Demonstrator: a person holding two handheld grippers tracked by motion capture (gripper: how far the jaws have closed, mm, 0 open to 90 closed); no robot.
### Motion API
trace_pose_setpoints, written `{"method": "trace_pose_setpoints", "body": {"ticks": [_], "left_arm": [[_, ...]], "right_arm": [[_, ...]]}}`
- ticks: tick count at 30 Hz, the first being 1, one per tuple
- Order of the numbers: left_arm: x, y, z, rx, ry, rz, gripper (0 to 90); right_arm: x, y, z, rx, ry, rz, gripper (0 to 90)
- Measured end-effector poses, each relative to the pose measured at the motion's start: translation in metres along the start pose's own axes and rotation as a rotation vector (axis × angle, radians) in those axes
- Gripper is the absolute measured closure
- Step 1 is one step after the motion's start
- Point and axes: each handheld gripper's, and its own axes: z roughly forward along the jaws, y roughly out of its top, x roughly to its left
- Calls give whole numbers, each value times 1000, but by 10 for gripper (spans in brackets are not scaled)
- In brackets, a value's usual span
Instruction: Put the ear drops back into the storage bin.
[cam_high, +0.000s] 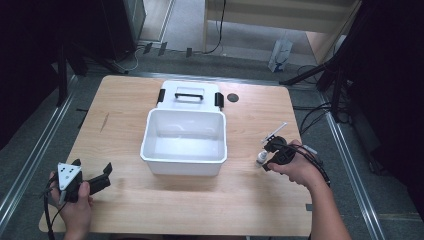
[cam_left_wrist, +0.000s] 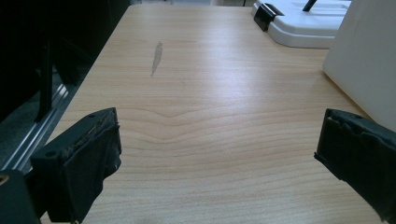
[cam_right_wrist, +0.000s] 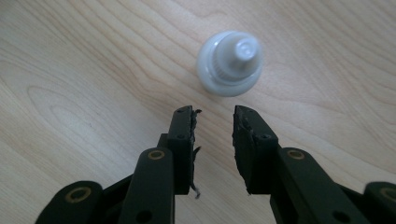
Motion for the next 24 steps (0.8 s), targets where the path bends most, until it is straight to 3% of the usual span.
{"method": "trace_pose_setpoints", "body": {"ticks": [3, 6, 8, 11, 14, 16, 20, 22, 24], "left_arm": [[0, 0, 0, 1, 2, 3, 5], [0, 0, 0, 0, 3, 3, 5], [-1, 0, 0, -1, 4, 4, 5], [-1, 0, 0, -1, 3, 5, 5], [0, 0, 0, 0, 1, 3, 5], [0, 0, 0, -1, -2, 2, 5], [0, 0, 0, -1, -3, 0, 5], [0, 0, 0, 0, -2, 4, 5], [-1, 0, 1, 1, -2, 6, 5]], "right_arm": [[-1, 1, -4, -21, 14, 17, 649], [-2, 4, -5, -21, 1, -3, 613], [-5, 8, -7, -34, -19, 25, 581], [-5, 14, -9, -69, -1, 25, 566], [-2, 21, -9, -67, -4, 20, 591], [0, 26, -6, -39, -40, 15, 622], [1, 31, -4, -43, -34, 20, 642], [1, 33, -6, -53, -27, 29, 717], [0, 34, -8, -65, -21, 34, 715]]}}
